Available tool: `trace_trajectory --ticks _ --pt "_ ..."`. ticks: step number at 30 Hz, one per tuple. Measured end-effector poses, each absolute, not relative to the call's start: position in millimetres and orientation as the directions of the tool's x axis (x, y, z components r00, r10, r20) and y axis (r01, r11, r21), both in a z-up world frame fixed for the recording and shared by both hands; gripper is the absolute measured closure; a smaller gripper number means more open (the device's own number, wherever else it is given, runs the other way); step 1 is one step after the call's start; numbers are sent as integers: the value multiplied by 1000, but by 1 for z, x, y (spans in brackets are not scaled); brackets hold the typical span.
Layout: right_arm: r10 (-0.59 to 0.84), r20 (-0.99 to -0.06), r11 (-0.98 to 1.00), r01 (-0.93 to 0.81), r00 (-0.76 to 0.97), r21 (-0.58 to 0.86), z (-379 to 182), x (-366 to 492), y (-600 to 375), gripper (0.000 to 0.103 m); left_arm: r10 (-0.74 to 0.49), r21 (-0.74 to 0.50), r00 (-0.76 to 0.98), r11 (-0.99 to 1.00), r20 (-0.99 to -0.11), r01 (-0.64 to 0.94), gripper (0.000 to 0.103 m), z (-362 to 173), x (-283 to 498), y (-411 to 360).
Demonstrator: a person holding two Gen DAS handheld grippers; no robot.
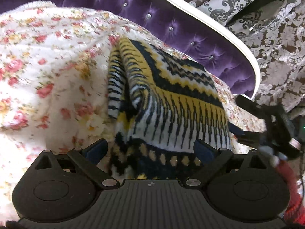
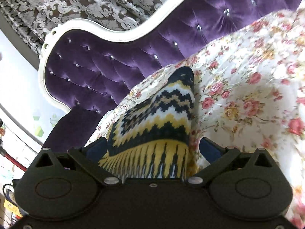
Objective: Fold small clothes
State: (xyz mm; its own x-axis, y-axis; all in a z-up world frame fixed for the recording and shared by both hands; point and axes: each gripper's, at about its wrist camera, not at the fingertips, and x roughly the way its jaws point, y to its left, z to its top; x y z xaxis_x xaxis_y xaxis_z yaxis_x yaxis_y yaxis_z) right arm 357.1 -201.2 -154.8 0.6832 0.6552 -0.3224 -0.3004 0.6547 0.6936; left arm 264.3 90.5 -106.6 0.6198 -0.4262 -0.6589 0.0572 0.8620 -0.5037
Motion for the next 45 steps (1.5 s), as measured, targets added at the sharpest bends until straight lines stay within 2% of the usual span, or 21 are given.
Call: trace_trajectory --ticks 4,7,8,9,11,14,23,34,39,45 --pt "687 -311 631 -327 657 704 -166 372 -193 0 -446 -531 626 845 -639 60 6 -109 271 85" --pt "734 -287 581 -351 615 735 -175 381 -188 1 -513 -609 606 791 -608 59 7 -113 278 86" --pt "739 -287 581 -362 610 729 -174 380 -186 6 -538 -639 596 767 -595 54 9 -115 280 86" --pt "735 -310 596 -358 603 719 -173 380 -184 21 -571 -674 583 737 -579 53 11 -117 282 86" --pt "705 -374 646 -328 603 689 -172 376 -184 43 -625 -722 551 690 -553 58 22 -120 284 86" --pt "710 -389 640 -307 587 704 -169 366 -193 47 -656 -721 519 685 -547 105 23 -117 276 77" --pt "707 -469 671 -292 529 682 -158 278 -205 48 -720 -740 432 653 -543 161 22 -101 213 56" --pt "746 -512 656 -339 426 674 -165 141 -221 46 -813 -793 304 567 -497 222 21 -82 72 26" --pt "740 -513 662 -337 435 670 -178 104 -228 43 -759 -739 371 634 -536 229 21 -83 30 26" --pt "695 -511 706 -346 506 618 -187 65 -227 35 -575 -576 534 795 -620 187 21 -75 -7 33"
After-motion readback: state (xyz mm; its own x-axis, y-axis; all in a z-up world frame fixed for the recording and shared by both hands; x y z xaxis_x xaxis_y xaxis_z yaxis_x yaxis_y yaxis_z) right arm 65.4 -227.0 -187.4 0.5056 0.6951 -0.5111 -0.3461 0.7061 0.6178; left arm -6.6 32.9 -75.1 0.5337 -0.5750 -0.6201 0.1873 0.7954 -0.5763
